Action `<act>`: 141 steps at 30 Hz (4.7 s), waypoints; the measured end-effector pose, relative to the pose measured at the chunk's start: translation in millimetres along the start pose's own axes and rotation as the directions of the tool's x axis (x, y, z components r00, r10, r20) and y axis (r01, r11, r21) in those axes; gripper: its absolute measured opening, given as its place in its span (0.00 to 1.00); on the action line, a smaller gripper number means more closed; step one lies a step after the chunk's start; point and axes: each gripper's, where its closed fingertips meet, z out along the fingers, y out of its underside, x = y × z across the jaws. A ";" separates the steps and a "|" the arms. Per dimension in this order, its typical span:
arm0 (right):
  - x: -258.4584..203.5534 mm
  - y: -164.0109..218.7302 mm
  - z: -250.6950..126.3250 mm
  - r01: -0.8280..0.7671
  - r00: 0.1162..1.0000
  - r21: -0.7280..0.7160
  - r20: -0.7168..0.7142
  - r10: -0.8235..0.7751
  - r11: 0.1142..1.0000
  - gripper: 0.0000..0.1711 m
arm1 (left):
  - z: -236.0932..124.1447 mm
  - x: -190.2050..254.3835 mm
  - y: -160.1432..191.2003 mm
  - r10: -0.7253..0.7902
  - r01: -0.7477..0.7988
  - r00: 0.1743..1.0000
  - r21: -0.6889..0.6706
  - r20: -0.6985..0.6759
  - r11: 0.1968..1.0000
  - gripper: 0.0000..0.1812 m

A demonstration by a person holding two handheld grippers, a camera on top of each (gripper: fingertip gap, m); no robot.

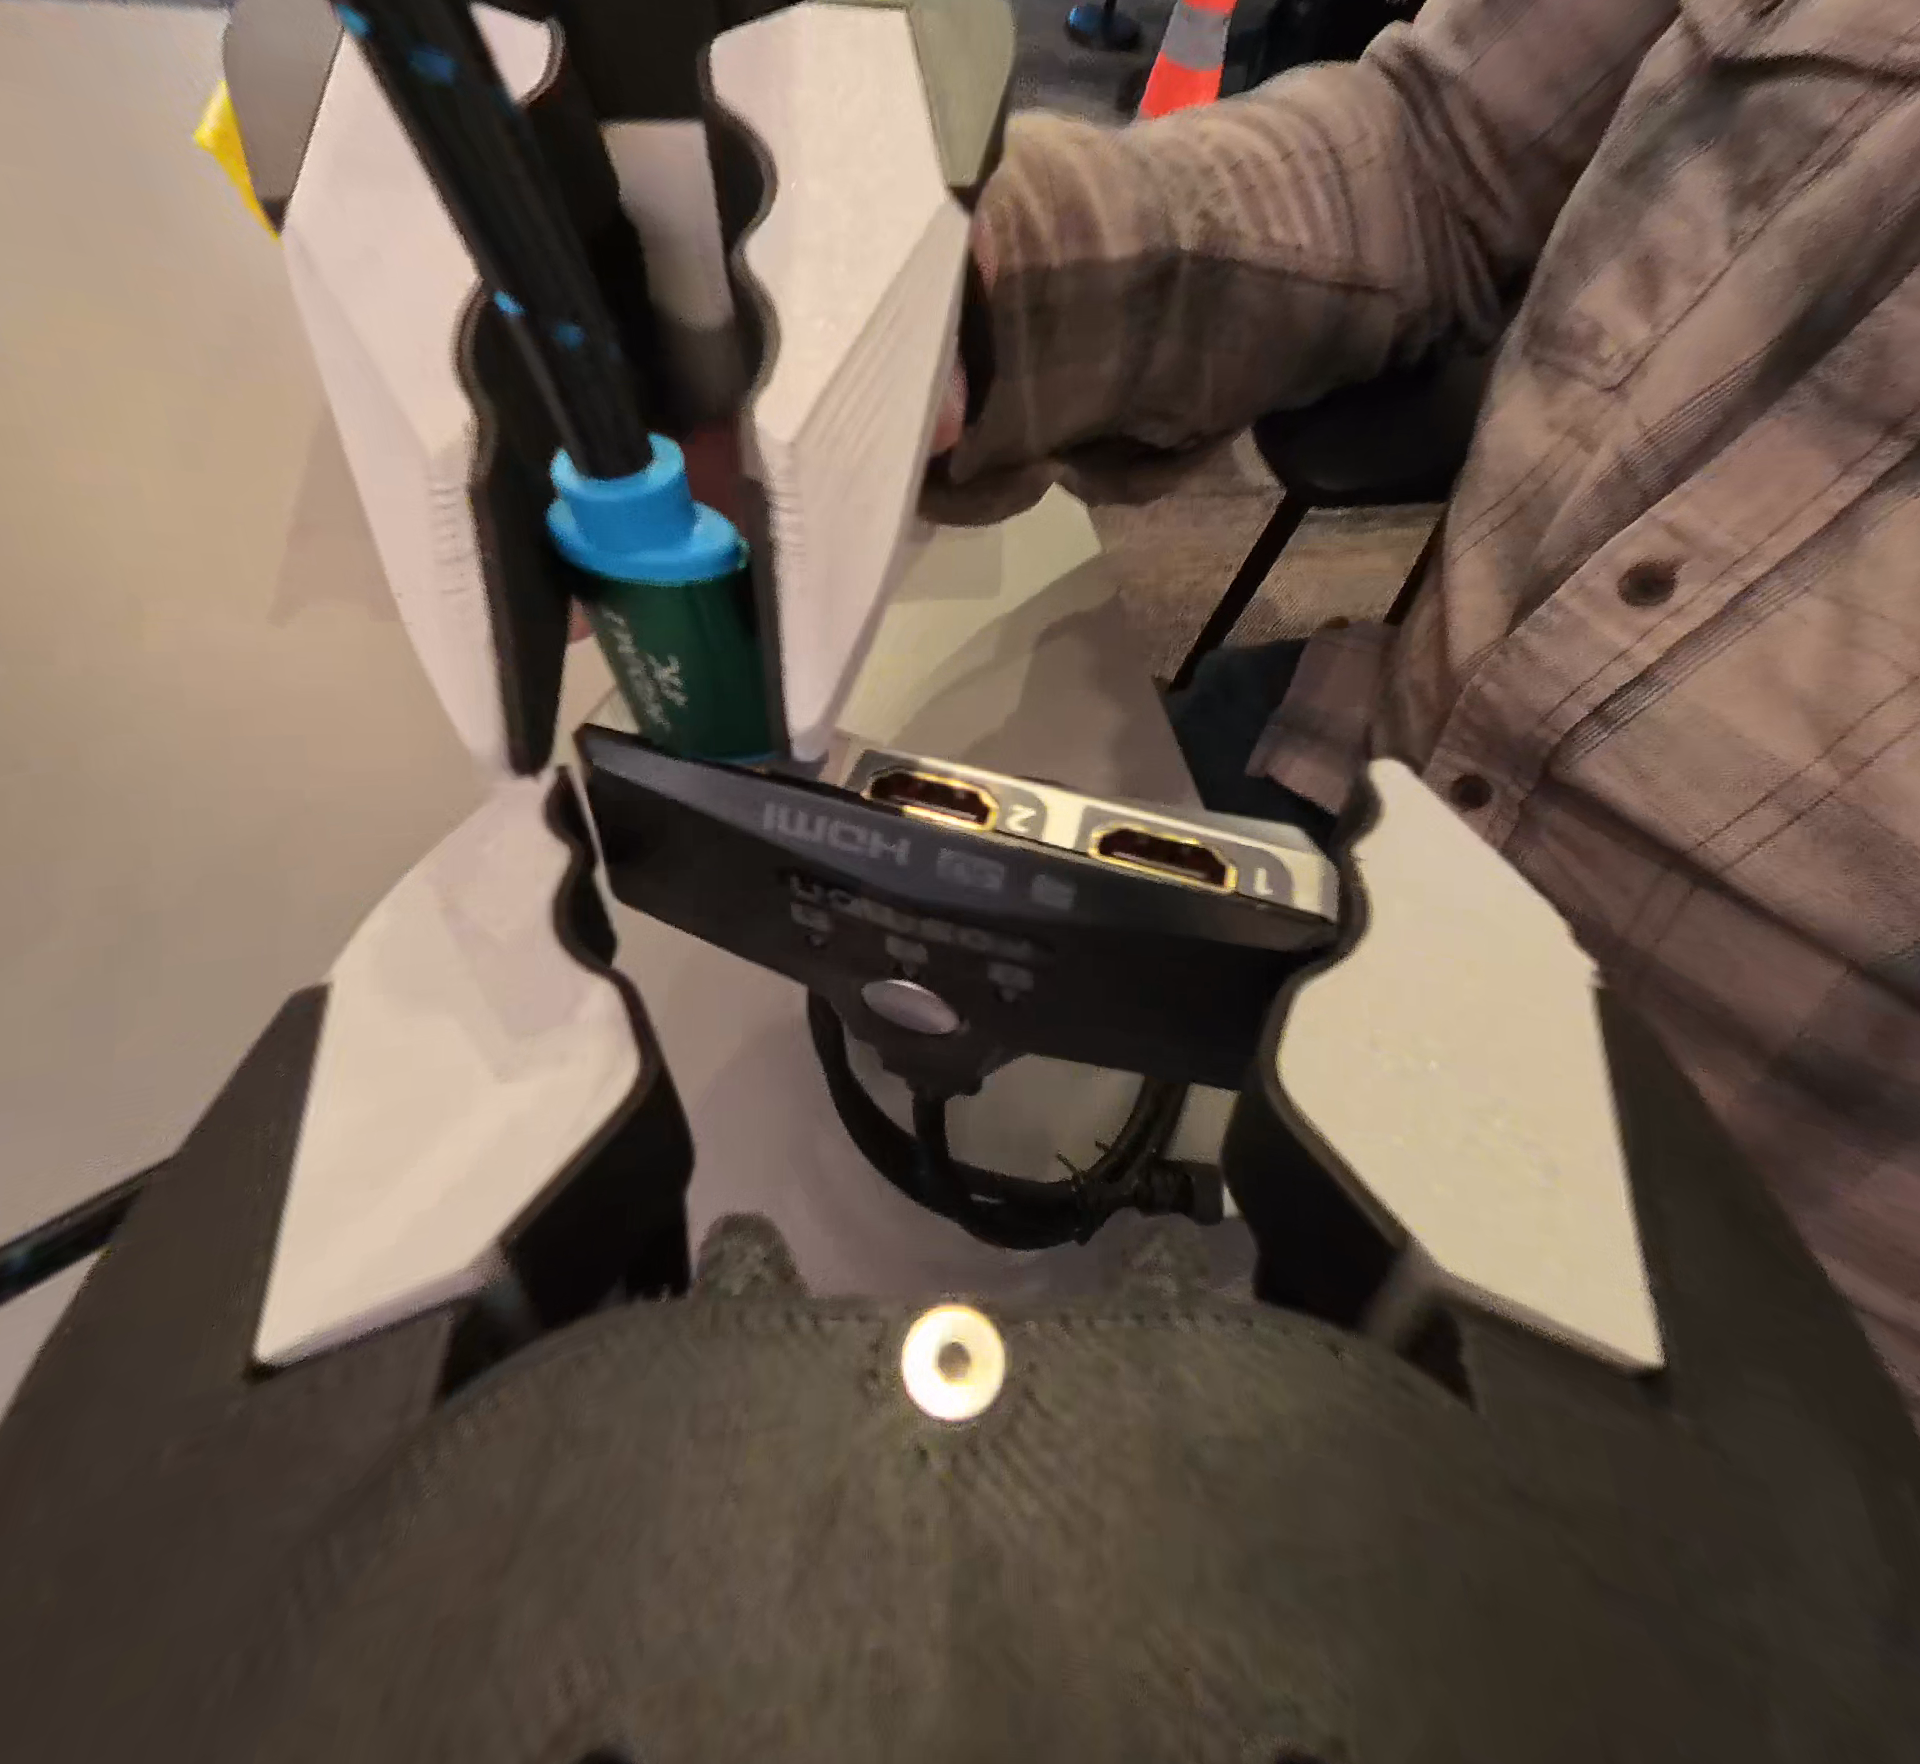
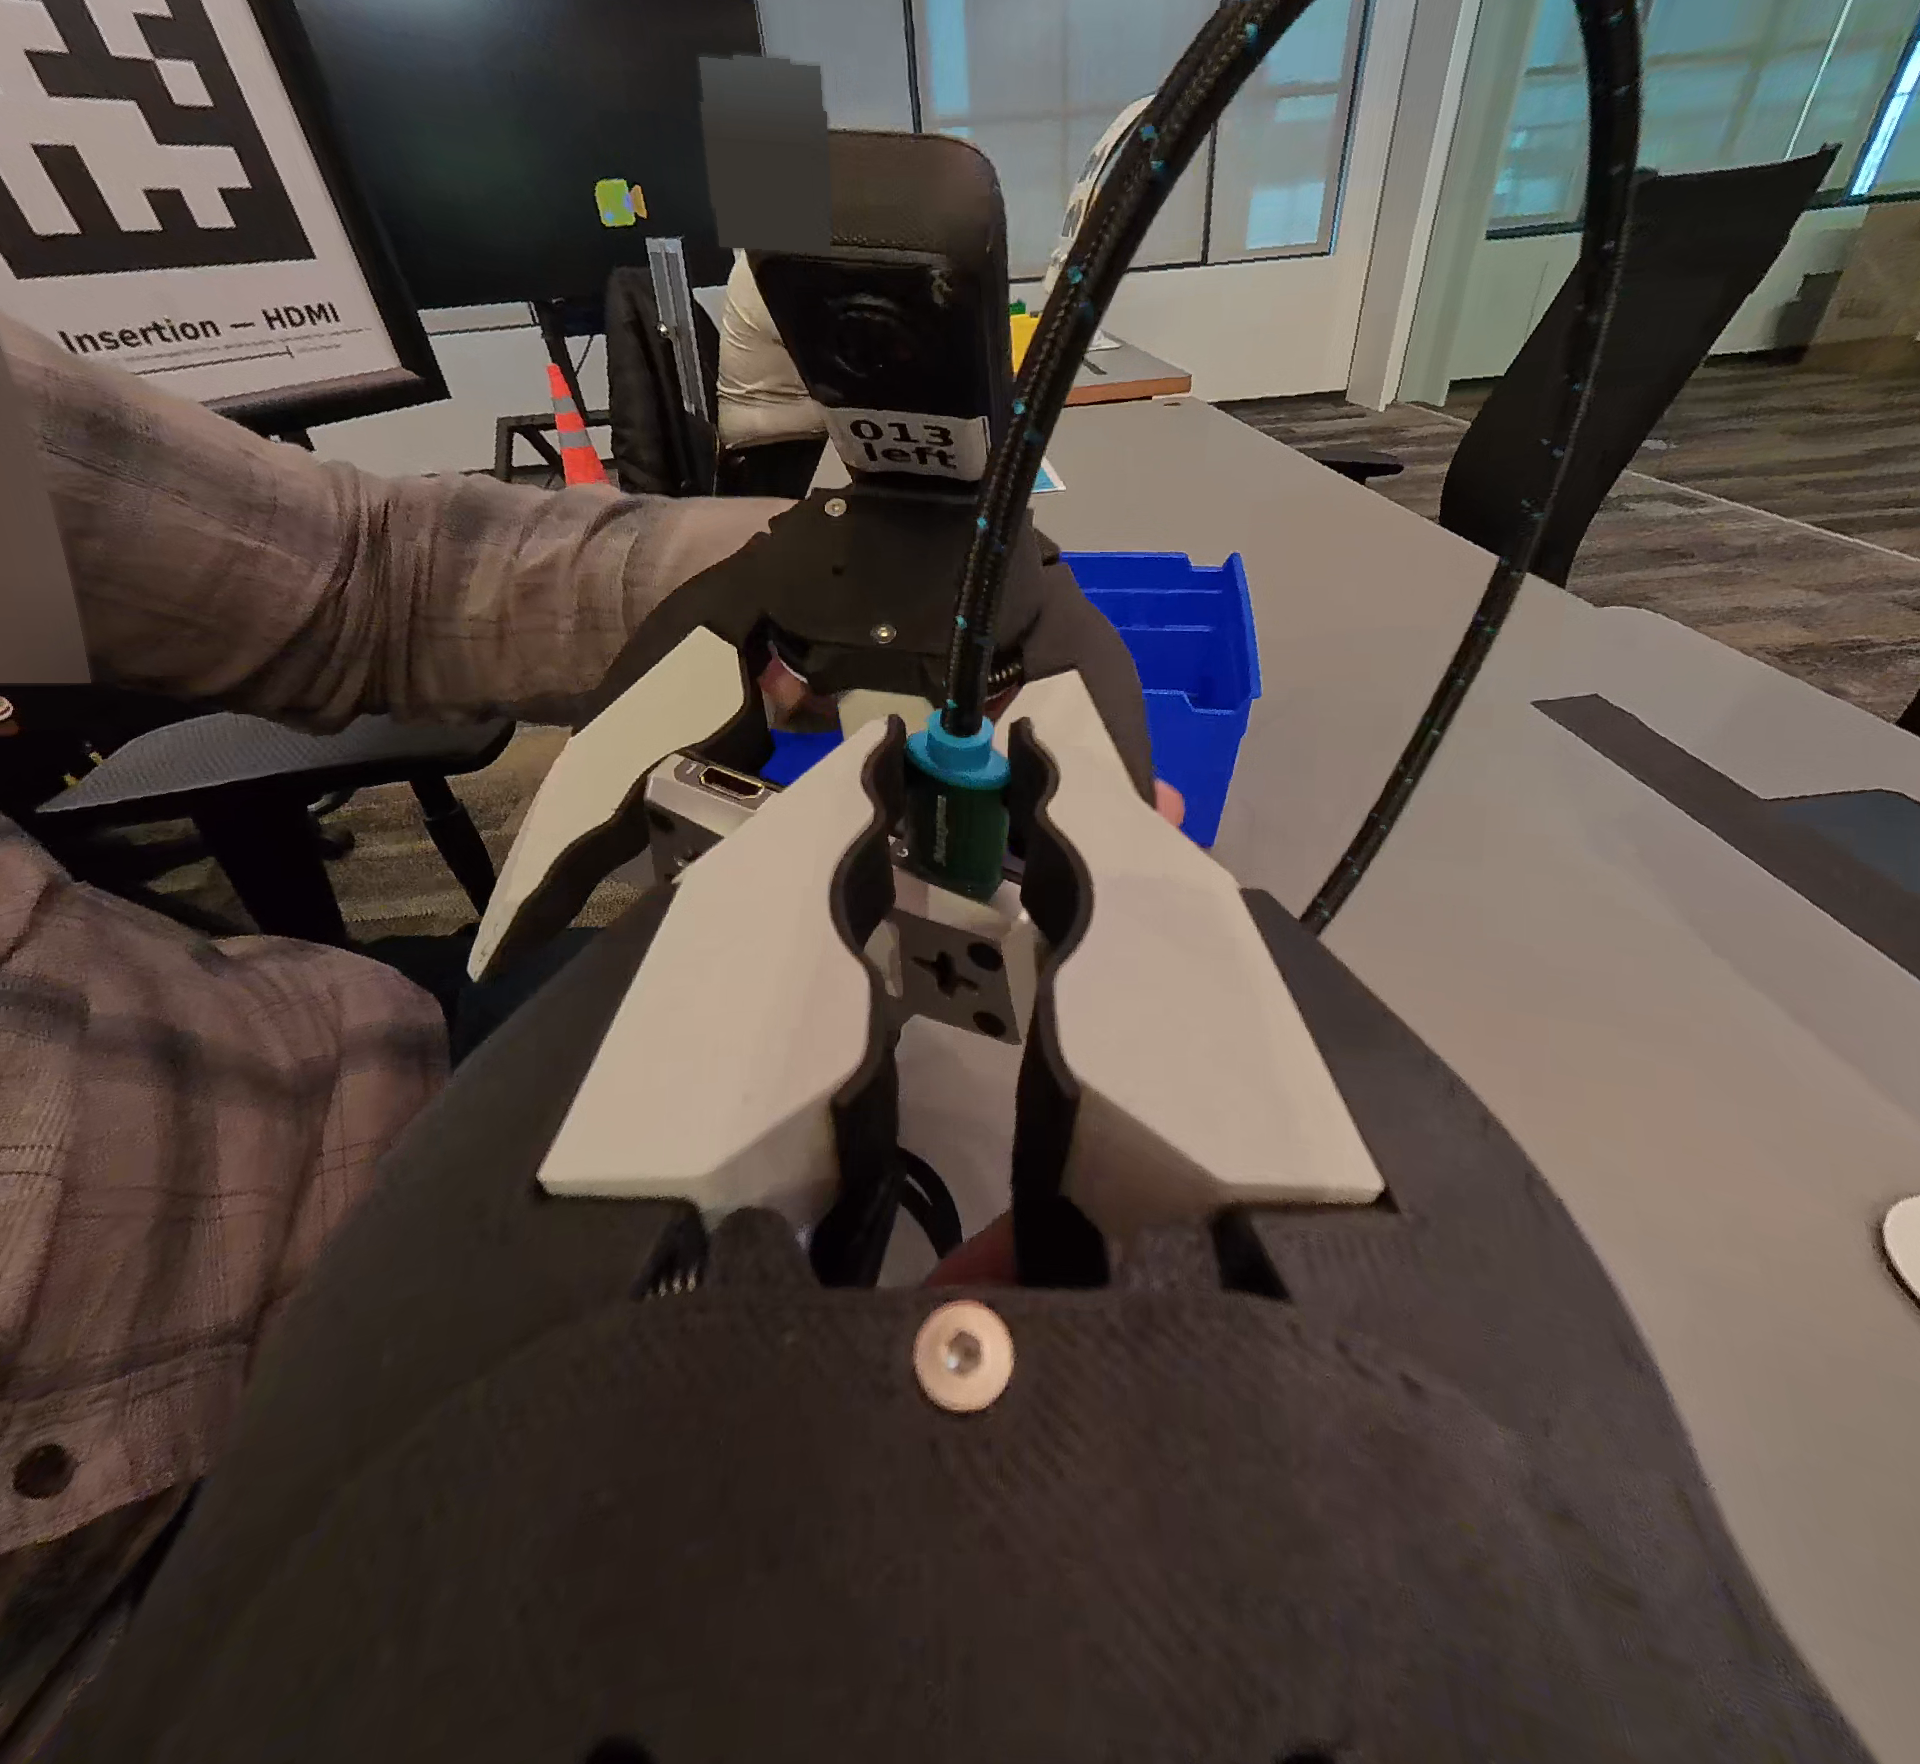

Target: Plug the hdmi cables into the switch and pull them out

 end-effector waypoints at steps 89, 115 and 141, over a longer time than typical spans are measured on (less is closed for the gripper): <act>55.4 111.1 -46.7 0.102 0.937 -0.586 -0.214 -0.275 0.804 0.26 | -49.0 -83.9 100.0 0.534 0.045 0.703 -0.778 0.471 0.626 0.11; 57.5 115.2 -25.6 0.613 0.540 -0.697 0.028 -0.841 0.371 0.04 | -64.4 -27.0 32.5 0.155 0.062 0.876 -0.425 0.457 0.903 0.45; 29.5 83.7 -9.9 0.741 0.367 -0.613 0.029 -0.930 0.273 0.04 | -23.4 -19.9 86.4 0.050 -0.004 0.997 -0.664 0.050 0.748 0.72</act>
